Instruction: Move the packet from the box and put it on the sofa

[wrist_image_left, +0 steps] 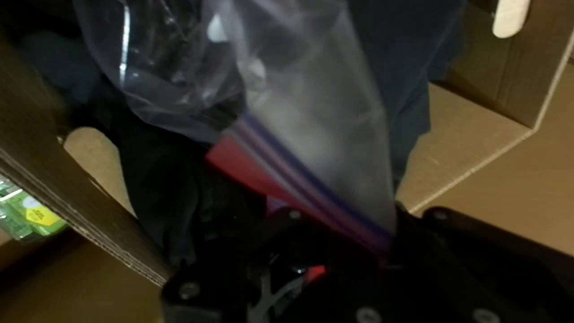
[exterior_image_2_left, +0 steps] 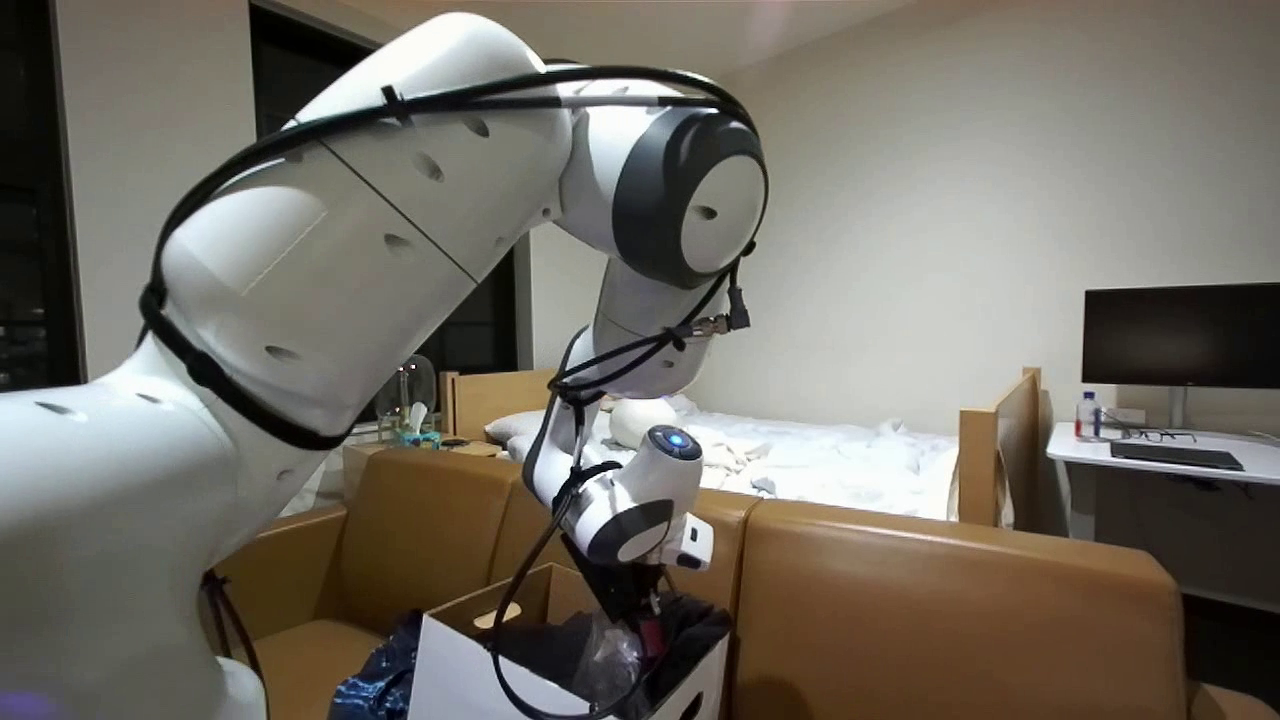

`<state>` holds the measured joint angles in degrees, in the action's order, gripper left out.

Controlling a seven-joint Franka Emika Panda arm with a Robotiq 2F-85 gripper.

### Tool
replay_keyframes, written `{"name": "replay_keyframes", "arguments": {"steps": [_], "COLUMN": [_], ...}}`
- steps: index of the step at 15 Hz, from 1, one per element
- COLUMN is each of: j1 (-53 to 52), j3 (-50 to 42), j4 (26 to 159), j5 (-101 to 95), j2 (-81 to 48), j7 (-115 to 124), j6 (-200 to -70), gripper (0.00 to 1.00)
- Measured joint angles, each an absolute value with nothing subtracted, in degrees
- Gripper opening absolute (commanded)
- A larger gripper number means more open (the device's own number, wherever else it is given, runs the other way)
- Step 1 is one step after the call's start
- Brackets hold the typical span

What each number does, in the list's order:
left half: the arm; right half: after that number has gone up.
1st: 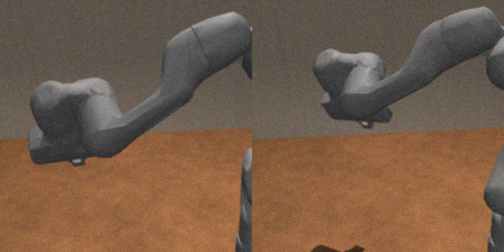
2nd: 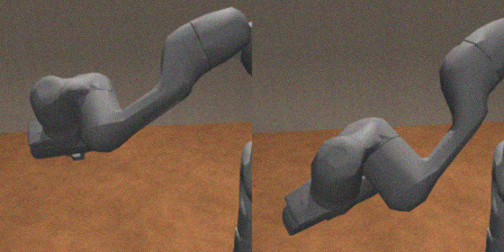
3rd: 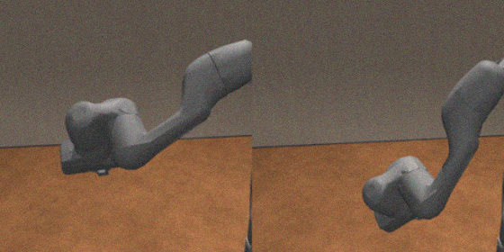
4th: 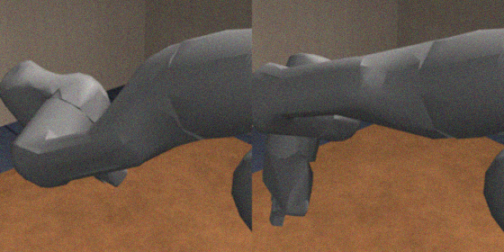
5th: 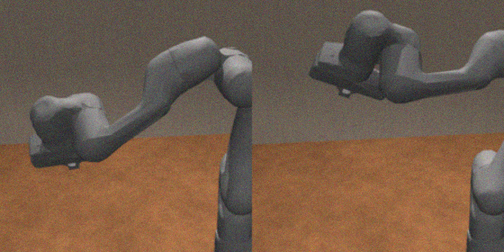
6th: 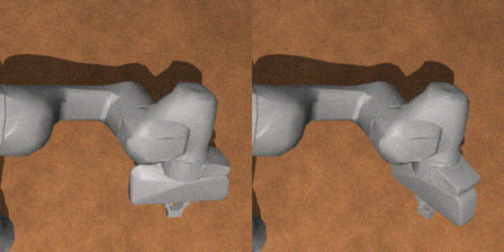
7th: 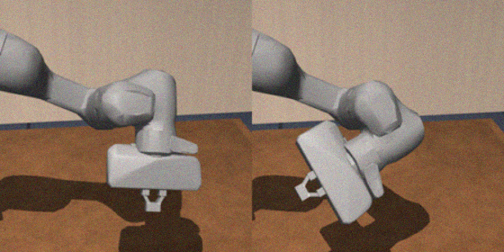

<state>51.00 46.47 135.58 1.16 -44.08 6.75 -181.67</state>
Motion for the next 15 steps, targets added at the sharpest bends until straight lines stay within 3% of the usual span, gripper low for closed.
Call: {"name": "replay_keyframes", "arguments": {"steps": [8,14,15], "j1": [74.6,80.3,80.1], "j3": [66.4,75.1,75.3], "j4": [130.2,121.3,120.6], "j5": [2.1,4.2,4.2], "j2": [-55.0,-59.2,-59.2], "j7": [6.8,6.7,6.6], "j6": [-176.0,-168.7,-165.7], "gripper": [0.06,0.02,0.29]}}
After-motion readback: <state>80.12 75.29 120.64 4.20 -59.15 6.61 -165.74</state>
